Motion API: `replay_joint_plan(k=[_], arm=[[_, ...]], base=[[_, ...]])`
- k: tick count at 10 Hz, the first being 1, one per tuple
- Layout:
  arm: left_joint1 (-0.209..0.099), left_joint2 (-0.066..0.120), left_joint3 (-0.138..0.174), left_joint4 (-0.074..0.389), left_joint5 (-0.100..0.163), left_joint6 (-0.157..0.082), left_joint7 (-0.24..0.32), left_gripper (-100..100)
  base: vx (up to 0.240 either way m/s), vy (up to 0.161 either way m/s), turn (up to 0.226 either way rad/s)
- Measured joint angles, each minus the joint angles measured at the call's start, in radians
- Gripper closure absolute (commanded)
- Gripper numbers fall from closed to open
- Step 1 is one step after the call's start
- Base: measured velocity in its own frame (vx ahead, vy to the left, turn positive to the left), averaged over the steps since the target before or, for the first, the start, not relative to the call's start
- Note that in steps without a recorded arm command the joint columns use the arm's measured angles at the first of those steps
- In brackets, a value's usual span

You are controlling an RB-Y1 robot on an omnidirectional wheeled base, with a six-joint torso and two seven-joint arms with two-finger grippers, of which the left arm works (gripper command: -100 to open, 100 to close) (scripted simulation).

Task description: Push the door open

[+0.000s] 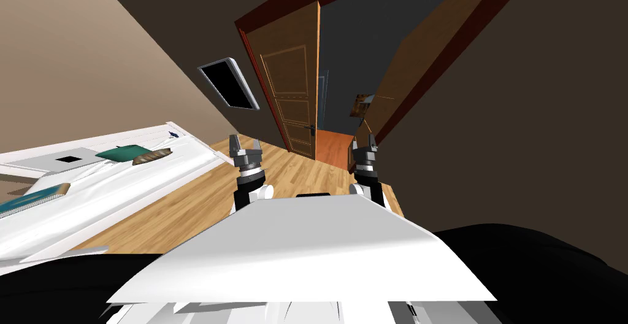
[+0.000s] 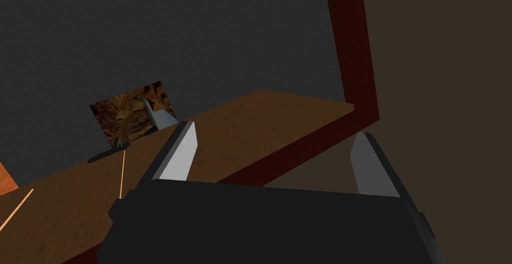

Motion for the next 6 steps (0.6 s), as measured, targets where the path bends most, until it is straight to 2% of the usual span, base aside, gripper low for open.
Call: replay_joint_plan(k=[4,5,6], arm=[[-0.046,0.017,-0.004,0.080,-0.004,-0.001,0.004,-100],[-0.059,0.016,-0.013,0.104,-0.009,-0.003,0.001,-100],[-0.076,0.024,-0.008,0.125,-0.007,0.002,0.004,-100]], base=[[0.058,0.029,-0.027],[0.076,0.024,-0.027],[0.082,0.017,-0.039]])
